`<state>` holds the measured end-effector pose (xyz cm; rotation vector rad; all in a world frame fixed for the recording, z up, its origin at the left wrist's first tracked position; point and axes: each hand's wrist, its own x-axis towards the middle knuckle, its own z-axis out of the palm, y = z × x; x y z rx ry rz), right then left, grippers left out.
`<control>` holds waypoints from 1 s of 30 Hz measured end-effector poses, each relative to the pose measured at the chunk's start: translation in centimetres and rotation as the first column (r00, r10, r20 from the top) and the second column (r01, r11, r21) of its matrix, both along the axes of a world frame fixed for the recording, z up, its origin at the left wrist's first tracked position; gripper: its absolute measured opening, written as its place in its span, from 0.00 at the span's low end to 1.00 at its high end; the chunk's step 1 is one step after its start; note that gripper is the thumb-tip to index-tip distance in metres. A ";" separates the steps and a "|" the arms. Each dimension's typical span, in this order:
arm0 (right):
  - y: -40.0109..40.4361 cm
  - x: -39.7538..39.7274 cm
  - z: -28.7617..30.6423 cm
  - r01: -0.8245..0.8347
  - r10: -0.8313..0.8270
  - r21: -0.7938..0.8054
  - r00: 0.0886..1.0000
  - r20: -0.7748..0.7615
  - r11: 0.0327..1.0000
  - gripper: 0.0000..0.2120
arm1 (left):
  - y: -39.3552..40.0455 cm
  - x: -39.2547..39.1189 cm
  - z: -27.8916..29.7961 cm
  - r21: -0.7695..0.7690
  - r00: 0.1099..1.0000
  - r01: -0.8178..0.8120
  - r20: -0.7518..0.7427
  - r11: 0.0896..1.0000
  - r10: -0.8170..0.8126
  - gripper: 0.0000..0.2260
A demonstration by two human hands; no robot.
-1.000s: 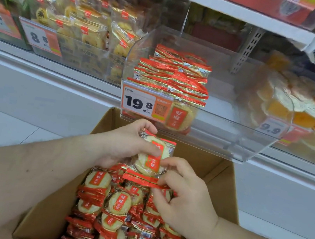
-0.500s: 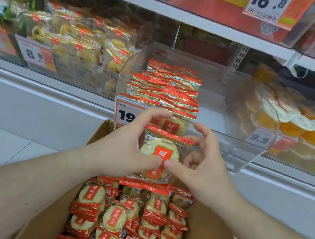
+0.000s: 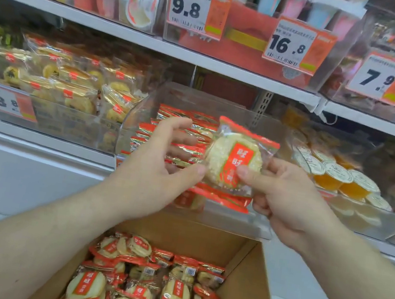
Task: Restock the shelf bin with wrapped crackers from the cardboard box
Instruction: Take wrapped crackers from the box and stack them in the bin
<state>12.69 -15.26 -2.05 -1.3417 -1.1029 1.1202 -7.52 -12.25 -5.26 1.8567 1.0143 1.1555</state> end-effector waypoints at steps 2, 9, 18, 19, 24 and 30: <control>2.3 1.7 1.6 0.172 -0.175 0.060 0.983 0.052 0.983 0.07 | 1.4 -0.4 0.6 0.221 0.961 -0.158 -0.188 0.962 0.201 0.20; 14.0 4.6 -2.2 0.496 -0.495 0.103 0.781 0.380 0.862 0.18 | 5.0 0.0 -0.8 0.369 0.672 -0.180 -0.631 0.912 0.388 0.26; 22.3 5.7 -5.6 0.432 -0.313 -0.108 0.783 0.537 0.895 0.21 | 5.3 0.8 -1.5 0.324 0.518 -0.214 -0.762 0.921 0.389 0.25; 22.5 5.6 -6.1 0.436 -0.310 -0.113 0.777 0.548 0.893 0.20 | 5.3 0.8 -1.5 0.328 0.518 -0.218 -0.759 0.919 0.394 0.25; 22.6 5.0 -6.9 0.507 -0.380 -0.107 0.754 0.535 0.855 0.17 | 5.4 0.9 -1.8 0.333 0.530 -0.224 -0.747 0.916 0.401 0.25; 22.9 4.1 -7.1 0.420 -0.299 -0.111 0.785 0.543 0.901 0.13 | 5.3 1.0 -1.8 0.339 0.526 -0.228 -0.745 0.913 0.409 0.26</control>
